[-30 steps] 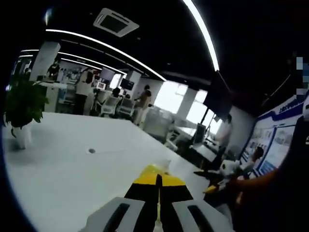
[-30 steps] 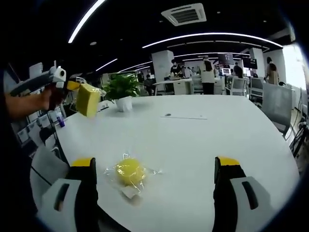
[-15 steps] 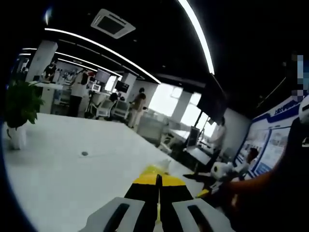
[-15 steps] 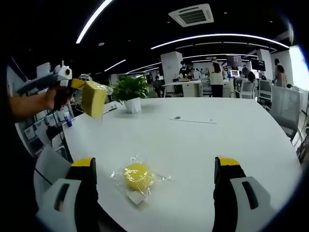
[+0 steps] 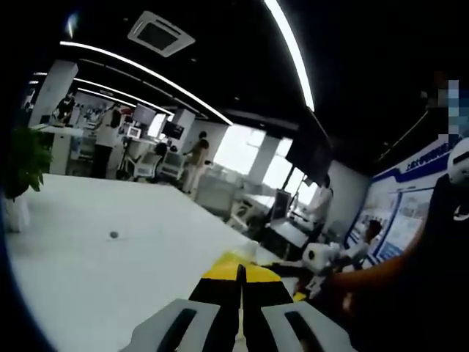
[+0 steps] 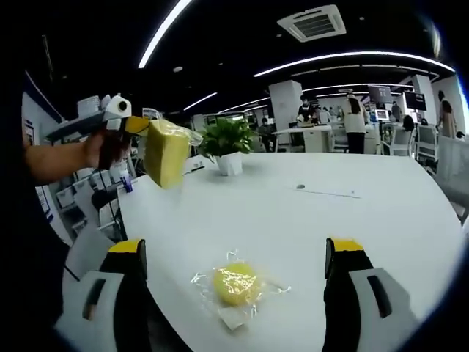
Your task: Compare the silicone blocks by pressing each to a similar depth, holding the contact briefly, and releasing to observe deformation and rebound differences across the visible hardness samples.
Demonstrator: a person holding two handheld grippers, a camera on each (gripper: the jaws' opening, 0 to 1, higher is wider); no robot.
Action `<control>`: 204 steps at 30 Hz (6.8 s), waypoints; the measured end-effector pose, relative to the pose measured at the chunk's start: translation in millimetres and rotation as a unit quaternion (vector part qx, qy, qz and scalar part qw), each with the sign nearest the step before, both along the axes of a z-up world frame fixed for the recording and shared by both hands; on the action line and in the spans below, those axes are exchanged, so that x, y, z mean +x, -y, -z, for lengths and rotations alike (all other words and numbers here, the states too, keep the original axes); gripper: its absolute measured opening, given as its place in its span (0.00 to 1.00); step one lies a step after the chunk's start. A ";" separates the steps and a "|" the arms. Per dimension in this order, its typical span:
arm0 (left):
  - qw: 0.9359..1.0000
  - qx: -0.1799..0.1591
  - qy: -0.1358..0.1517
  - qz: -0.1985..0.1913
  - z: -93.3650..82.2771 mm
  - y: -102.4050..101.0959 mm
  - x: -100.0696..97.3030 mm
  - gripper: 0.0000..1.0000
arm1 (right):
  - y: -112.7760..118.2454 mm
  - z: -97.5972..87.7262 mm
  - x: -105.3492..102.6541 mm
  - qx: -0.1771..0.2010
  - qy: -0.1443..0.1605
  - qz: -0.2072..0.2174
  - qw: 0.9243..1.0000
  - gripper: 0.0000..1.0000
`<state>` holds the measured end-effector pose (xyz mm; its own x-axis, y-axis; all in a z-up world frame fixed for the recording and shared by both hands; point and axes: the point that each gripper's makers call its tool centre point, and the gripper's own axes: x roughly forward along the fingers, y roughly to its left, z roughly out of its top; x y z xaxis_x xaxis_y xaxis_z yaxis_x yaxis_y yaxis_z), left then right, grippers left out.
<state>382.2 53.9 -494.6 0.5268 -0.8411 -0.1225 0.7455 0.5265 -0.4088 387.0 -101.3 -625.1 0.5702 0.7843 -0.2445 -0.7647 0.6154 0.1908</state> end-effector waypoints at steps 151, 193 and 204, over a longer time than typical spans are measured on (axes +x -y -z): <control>0.997 -0.055 -0.003 0.051 -28.7 17.2 -29.9 0.00 | -119.9 -96.4 -49.3 0.100 -0.014 -0.213 0.972 0.06; 0.999 -0.031 0.004 0.037 -20.2 10.4 -26.7 0.00 | -121.4 -93.4 -51.0 0.073 -0.054 -0.223 0.971 0.02; 0.999 -0.030 0.007 0.034 -20.1 8.8 -28.7 0.00 | -122.6 -94.2 -54.8 0.065 -0.058 -0.233 0.969 0.01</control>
